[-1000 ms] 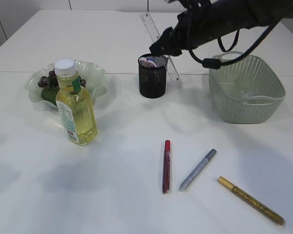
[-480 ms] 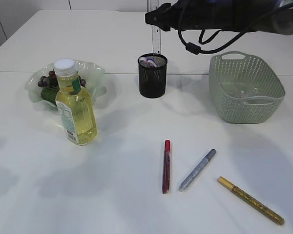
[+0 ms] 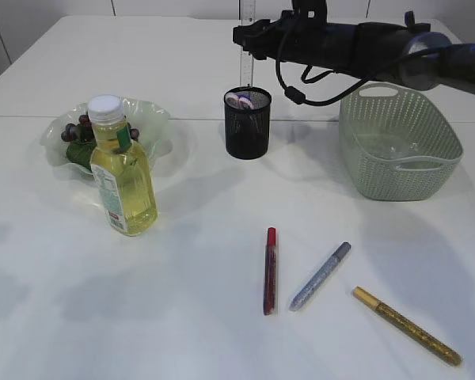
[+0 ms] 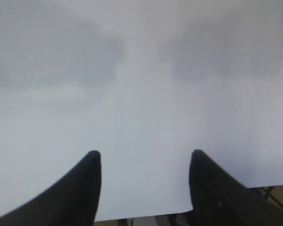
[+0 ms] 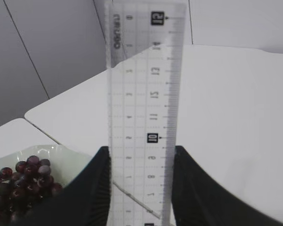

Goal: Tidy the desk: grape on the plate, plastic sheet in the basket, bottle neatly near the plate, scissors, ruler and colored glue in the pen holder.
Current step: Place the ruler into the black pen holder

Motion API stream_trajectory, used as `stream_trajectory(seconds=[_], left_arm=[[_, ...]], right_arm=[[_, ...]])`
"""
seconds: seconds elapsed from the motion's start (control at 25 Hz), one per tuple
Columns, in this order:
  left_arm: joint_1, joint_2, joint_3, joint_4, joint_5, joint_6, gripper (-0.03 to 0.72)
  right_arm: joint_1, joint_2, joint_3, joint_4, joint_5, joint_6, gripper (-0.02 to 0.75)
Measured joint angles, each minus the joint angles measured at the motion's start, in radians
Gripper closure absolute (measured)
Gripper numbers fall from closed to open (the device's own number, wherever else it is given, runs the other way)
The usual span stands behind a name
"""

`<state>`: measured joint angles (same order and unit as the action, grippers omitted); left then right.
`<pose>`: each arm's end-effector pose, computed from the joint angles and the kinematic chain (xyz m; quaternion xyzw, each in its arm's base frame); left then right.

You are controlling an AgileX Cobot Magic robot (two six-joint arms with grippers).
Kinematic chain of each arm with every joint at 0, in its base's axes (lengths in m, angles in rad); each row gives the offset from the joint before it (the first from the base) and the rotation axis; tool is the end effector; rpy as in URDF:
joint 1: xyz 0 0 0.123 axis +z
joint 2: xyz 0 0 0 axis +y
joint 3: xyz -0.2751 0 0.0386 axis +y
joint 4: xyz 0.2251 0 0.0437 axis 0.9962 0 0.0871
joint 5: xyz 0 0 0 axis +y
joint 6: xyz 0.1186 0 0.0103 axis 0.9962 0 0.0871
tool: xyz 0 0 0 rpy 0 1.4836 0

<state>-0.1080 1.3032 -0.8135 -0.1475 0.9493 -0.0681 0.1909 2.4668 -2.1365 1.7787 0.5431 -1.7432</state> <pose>0.2071 -0.0368 0.2160 -0.0163 0.9918 -0.0736 0.1029 0.5462 0.1669 0.2209 -0.2175 0.7099 0.2774 0.6098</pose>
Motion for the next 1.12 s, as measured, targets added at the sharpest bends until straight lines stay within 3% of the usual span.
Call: stream_trajectory(seconds=[0.44,0.72,0.96,1.12], left_arm=[[0.0,0.0,0.0,0.012,0.0,0.0,0.254],[0.0,0.0,0.0,0.014,-0.002,0.0,0.254],[0.0,0.0,0.0,0.015,-0.002,0.0,0.254],[0.0,0.0,0.0,0.015,-0.002,0.0,0.254]], right_arm=[[-0.002,0.079,-0.035,0.009,-0.031,-0.014,0.433],[-0.002,0.086,-0.035,0.009,-0.031,-0.032,0.293],[-0.002,0.079,-0.035,0.006,-0.036,-0.014,0.269],[-0.002,0.021,-0.035,-0.115,-0.085,0.159,0.268]])
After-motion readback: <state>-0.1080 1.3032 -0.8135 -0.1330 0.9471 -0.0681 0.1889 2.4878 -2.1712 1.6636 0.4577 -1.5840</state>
